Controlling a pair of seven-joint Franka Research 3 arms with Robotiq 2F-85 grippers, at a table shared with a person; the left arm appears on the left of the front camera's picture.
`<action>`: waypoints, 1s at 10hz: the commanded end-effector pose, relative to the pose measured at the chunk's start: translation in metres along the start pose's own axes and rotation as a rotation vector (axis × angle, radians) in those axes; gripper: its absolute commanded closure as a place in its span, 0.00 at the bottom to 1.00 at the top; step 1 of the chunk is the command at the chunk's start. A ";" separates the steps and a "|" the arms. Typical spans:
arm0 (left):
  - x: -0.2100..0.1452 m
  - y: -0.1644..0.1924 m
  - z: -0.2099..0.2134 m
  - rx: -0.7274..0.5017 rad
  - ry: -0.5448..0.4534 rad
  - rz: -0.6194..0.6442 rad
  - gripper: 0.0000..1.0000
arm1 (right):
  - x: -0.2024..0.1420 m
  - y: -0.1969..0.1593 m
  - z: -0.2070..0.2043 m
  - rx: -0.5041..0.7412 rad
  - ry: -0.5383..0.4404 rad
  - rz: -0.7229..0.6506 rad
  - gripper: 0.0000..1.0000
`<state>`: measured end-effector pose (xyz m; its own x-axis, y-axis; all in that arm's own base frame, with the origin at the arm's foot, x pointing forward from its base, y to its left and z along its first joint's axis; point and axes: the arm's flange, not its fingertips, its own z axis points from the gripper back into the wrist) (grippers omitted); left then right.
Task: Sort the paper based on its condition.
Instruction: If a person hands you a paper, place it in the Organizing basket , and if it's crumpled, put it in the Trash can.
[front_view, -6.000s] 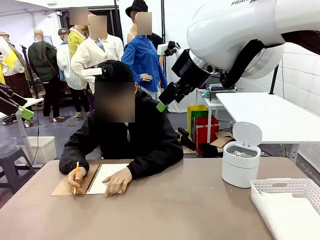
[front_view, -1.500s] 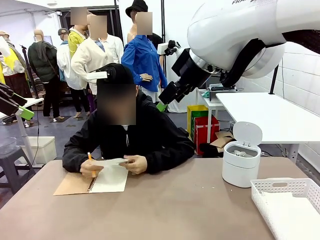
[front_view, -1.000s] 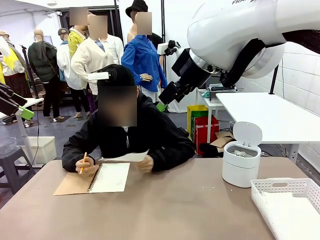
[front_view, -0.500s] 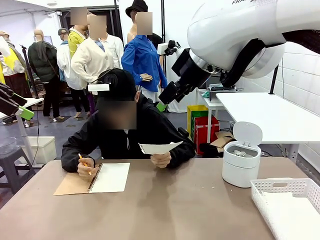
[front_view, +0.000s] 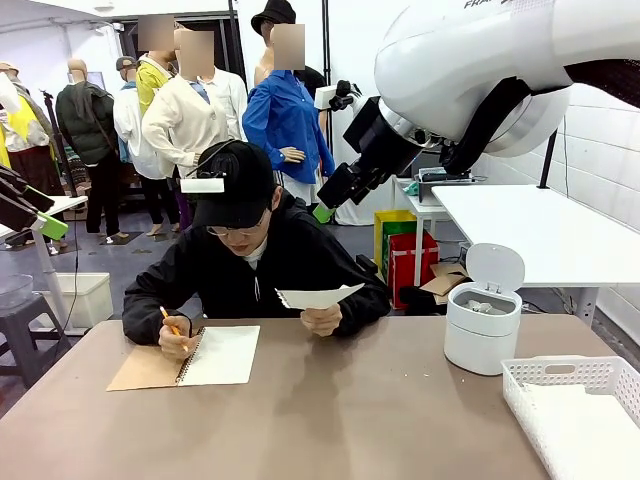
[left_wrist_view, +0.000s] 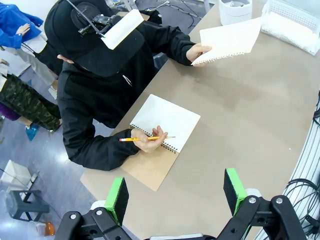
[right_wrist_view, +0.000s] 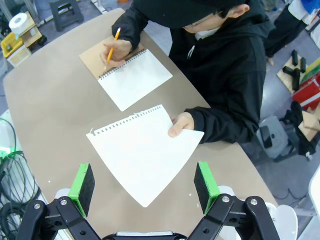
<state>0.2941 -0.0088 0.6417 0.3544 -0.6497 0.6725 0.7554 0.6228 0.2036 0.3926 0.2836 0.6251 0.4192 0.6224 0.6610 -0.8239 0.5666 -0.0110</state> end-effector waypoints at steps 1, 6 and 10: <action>0.000 0.001 0.000 0.009 -0.005 0.002 0.00 | -0.002 0.001 0.000 0.005 0.000 -0.012 0.00; 0.000 0.001 0.000 0.009 -0.005 0.002 0.00 | 0.004 -0.023 -0.013 0.056 0.021 -0.214 0.00; 0.000 0.001 0.000 0.009 -0.005 0.002 0.00 | -0.004 -0.073 -0.050 0.090 0.111 -0.566 0.00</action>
<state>0.2941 -0.0088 0.6418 0.3542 -0.6496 0.6727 0.7554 0.6228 0.2038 0.4632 0.2615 0.5798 0.7799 0.3729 0.5027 -0.5652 0.7646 0.3098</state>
